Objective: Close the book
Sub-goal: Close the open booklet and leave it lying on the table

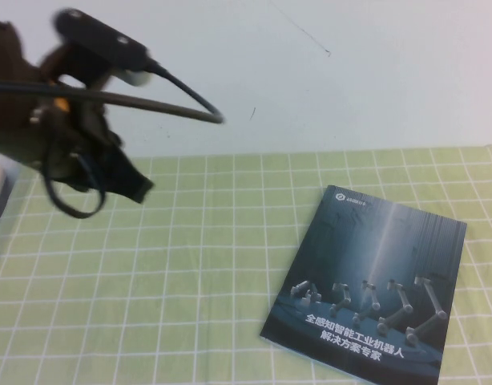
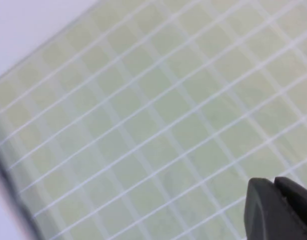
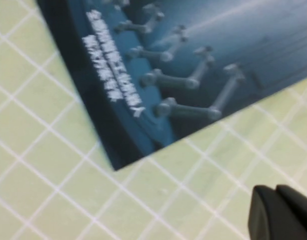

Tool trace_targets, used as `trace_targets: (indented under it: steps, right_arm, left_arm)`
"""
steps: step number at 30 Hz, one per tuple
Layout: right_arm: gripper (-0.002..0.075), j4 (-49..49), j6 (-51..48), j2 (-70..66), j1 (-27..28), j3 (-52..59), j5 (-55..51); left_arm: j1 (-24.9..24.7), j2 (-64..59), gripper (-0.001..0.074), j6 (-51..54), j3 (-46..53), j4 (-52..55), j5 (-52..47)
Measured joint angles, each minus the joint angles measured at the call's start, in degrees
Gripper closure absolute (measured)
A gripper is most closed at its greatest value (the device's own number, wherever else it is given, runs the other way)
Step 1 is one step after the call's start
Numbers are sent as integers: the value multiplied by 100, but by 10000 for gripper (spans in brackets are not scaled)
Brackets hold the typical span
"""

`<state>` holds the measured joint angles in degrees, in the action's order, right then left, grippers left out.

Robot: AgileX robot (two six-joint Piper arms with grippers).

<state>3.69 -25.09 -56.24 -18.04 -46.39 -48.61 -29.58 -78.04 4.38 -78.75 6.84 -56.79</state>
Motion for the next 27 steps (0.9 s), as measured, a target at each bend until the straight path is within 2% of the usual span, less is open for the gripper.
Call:
trace_targets:
  steps: [3, 7, 12, 16, 22, 27]
  right_arm:
    - [729, -228, 90, 696, 0, 117, 139]
    - [729, -369, 124, 1581, 0, 485, 456]
    - [729, -428, 136, 2552, 0, 1057, 560]
    - [729, -125, 276, 3144, 0, 1567, 754]
    - [729, 304, 380, 3535, 0, 2290, 1037]
    - [729, 352, 399, 3555, 0, 2477, 797]
  left_arm:
    - [0, 449, 739, -438, 87, 381, -49]
    - [14, 1230, 739, -668, 450, 504, 401]
    - [14, 2186, 739, -753, 1226, 528, 1069]
    - [14, 3003, 739, -836, 2093, 109, 1604]
    - [14, 3854, 739, -850, 3345, -177, 2349]
    - [14, 4099, 739, -850, 3702, -177, 2424]
